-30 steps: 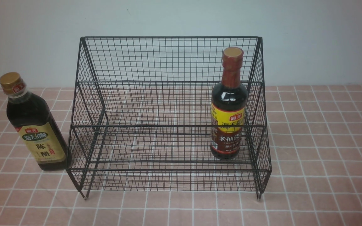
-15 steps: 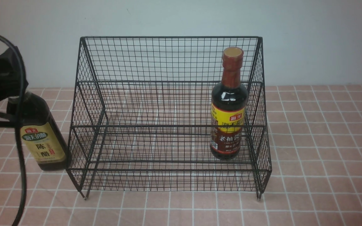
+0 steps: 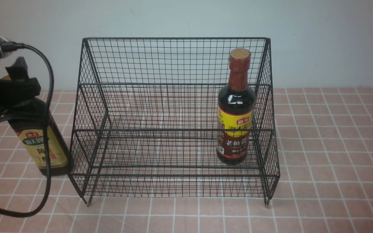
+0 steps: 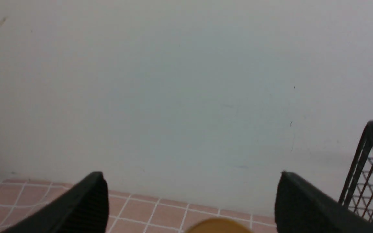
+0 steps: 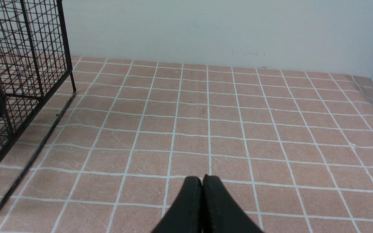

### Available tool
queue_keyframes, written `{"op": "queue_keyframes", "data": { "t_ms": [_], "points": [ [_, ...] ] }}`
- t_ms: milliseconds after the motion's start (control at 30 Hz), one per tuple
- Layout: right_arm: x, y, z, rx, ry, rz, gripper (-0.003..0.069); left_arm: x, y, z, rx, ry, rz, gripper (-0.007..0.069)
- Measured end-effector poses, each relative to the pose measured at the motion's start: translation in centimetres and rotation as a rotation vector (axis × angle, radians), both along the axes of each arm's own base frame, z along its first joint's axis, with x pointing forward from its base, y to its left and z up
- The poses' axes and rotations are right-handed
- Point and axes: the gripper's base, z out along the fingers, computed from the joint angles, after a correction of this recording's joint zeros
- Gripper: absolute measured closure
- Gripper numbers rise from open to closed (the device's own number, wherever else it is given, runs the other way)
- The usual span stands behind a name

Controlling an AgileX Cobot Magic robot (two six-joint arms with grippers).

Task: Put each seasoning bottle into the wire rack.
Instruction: Use the left arm to grab the condiment bottle closest to it, then use the left arm to put the condiment bottle back on the shelf

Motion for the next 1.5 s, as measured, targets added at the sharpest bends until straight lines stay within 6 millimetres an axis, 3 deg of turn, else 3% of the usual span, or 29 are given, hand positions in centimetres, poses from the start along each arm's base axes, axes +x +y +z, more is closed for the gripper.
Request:
{"op": "queue_keyframes", "data": {
  "t_ms": [133,267,333,400,433,733,867,900,1067,1167,1333,1500],
  "points": [
    [0.0,0.0,0.0,0.001,0.000,0.000,0.0673,0.5,0.0,-1.0,0.001,0.037,0.001,0.0013],
    [0.0,0.0,0.0,0.001,0.000,0.000,0.0673,0.8,0.0,-1.8,0.004,0.065,0.000,0.0104],
    [0.0,0.0,0.0,0.001,0.000,0.000,0.0673,0.9,0.0,-2.0,0.005,0.073,0.000,0.0162],
    [0.0,0.0,0.0,0.001,0.000,0.000,0.0673,1.0,-0.1,-2.1,0.009,0.073,-0.004,0.0304],
    [0.0,0.0,0.0,0.000,0.000,0.000,0.0673,1.1,-0.1,-2.0,-0.006,0.069,-0.001,0.0326],
    [0.0,0.0,0.0,-0.001,0.000,0.000,0.0673,0.9,-0.4,-0.8,-0.005,0.080,-0.038,0.0321],
    [0.0,0.0,0.0,-0.001,0.000,0.000,0.0673,0.4,-0.6,3.5,-0.013,-0.010,-0.069,0.0321],
    [0.0,0.0,0.0,-0.001,0.000,0.000,0.0673,0.2,-0.7,5.8,-0.003,-0.067,-0.080,0.0321],
    [0.0,0.0,0.0,-0.001,0.000,0.000,0.0673,-1.0,-1.0,13.2,0.080,-0.238,-0.110,0.0321],
    [0.0,0.0,0.0,-0.001,0.000,0.000,0.0673,-1.4,-1.1,16.5,0.124,-0.306,-0.118,0.0321],
    [0.0,0.0,0.0,-0.001,0.000,0.000,0.0673,-1.7,-2.1,20.5,0.131,-0.395,-0.159,0.0321],
    [0.0,0.0,0.0,-0.001,0.000,-0.001,0.0673,-1.2,-4.9,23.0,0.107,-0.458,-0.263,0.0321]
  ]
}}
